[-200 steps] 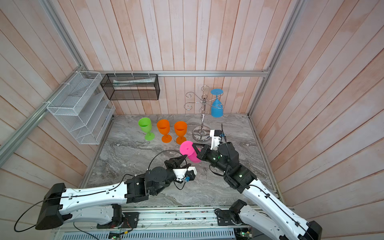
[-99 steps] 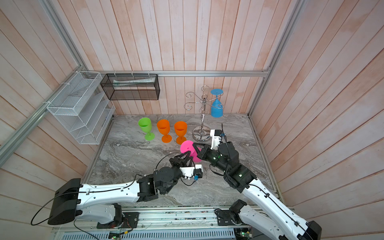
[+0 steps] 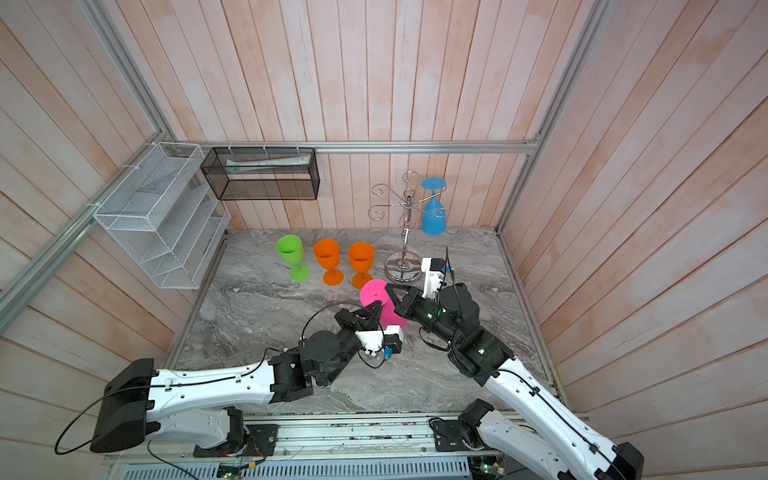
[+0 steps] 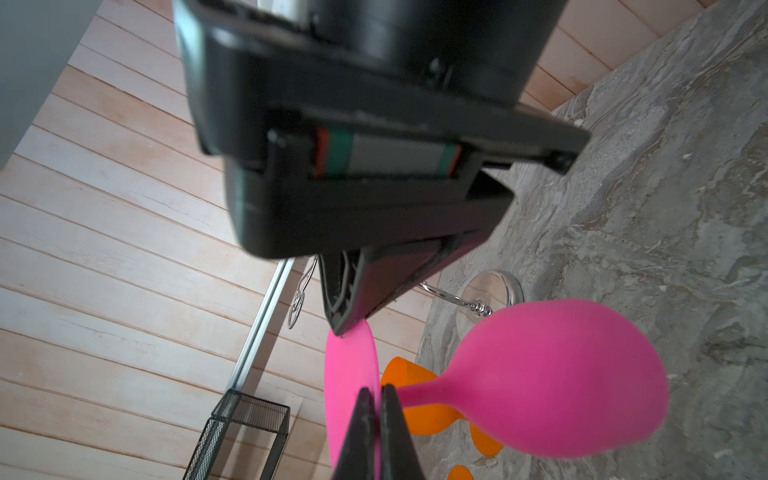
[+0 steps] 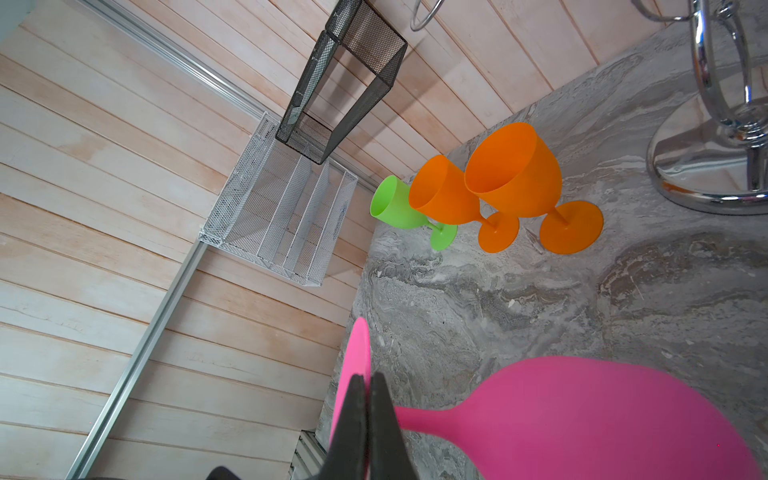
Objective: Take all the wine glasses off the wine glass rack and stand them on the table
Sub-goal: 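Close the left gripper on the pink glass foot while the right holds it, then open the right gripper and draw it back while the left holds the foot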
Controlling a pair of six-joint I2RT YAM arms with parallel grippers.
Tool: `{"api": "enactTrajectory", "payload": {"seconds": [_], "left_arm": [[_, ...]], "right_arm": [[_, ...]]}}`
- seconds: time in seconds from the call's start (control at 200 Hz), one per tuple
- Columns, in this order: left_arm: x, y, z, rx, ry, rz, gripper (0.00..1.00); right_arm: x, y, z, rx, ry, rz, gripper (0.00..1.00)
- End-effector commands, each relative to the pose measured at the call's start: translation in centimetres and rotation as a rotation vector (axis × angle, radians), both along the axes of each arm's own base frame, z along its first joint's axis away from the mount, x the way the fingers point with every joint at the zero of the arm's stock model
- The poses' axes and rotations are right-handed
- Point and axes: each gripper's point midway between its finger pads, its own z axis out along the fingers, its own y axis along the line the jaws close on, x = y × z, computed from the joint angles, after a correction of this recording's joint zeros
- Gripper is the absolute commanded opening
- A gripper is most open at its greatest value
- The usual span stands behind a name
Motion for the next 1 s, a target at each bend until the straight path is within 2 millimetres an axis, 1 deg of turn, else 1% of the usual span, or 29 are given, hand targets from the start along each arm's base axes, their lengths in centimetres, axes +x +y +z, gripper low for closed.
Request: {"api": "enactTrajectory", "payload": {"seconds": [0.0, 0.08, 0.225, 0.405, 0.51, 0.645, 0.775, 0.995], "left_arm": [[0.1, 0.9, 2.1, -0.104, -0.010, 0.003, 0.00], [0.0, 1.1, 2.4, -0.125, -0.003, -0.003, 0.00], [-0.2, 1.3, 2.3, -0.141, 0.005, -0.011, 0.00], [-0.4, 1.8, 2.4, -0.178, 0.037, -0.016, 0.00], [-0.6, 1.9, 2.3, -0.203, 0.067, -0.022, 0.00], [-0.6, 2.3, 2.3, -0.251, 0.117, -0.022, 0.00], [-0.5, 3.3, 2.1, -0.331, 0.216, -0.026, 0.00], [-0.2, 5.8, 2.6, -0.513, 0.404, -0.012, 0.00]], "right_arm": [[-0.4, 0.0, 1.5, 0.018, -0.042, 0.019, 0.00], [-0.4, 0.0, 1.6, 0.021, -0.044, 0.018, 0.00], [-0.4, 0.0, 2.0, 0.031, -0.054, 0.017, 0.00], [-0.3, -0.5, 2.5, 0.031, -0.084, -0.007, 0.28], [-0.4, -1.0, 3.4, 0.039, -0.124, -0.028, 0.40], [-0.5, -2.2, 4.6, 0.040, -0.176, -0.073, 0.51], [-0.7, -3.8, 5.4, 0.012, -0.217, -0.138, 0.57], [-1.1, -6.8, 5.6, -0.063, -0.270, -0.255, 0.58]]}}
